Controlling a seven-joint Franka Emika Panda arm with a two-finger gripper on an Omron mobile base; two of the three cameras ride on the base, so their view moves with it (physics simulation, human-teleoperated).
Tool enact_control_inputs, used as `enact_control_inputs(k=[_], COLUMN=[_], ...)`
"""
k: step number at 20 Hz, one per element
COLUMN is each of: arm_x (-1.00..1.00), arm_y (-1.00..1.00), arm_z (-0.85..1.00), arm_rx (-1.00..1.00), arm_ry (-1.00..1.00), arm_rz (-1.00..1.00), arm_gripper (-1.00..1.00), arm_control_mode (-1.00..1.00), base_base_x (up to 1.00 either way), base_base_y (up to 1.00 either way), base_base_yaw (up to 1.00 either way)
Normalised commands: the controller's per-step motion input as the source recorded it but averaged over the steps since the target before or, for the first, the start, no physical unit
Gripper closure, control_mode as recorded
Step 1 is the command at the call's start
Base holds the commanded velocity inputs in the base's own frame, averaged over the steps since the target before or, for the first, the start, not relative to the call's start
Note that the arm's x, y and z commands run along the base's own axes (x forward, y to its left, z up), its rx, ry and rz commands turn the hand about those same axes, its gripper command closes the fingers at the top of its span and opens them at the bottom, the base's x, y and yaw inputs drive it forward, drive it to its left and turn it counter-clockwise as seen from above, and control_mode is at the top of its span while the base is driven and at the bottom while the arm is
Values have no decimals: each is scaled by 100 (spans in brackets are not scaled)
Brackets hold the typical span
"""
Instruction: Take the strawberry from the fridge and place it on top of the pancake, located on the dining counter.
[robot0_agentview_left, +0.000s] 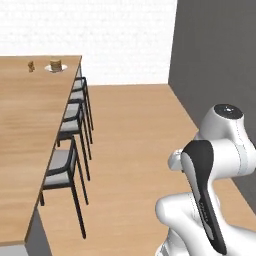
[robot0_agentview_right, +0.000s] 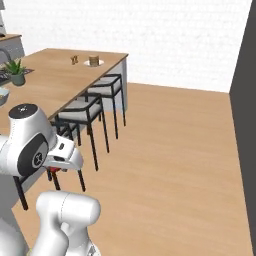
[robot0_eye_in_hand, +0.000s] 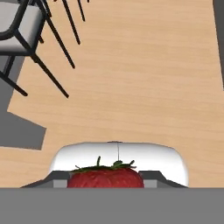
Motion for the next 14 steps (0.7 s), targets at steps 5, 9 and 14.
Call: enact_control_inputs(k=[5,9,14], arm_x=[0,0,0], arm_y=[0,0,0], arm_z=[0,0,0], arm_rx=[0,0,0], arm_ry=[0,0,0], arm_rz=[0,0,0], arm_gripper=[100,100,100], arm_control_mode=[100,100,100], base_base_x=[73,61,56], base_base_y=[-39,-38,-48], base_base_yaw=[22,23,23])
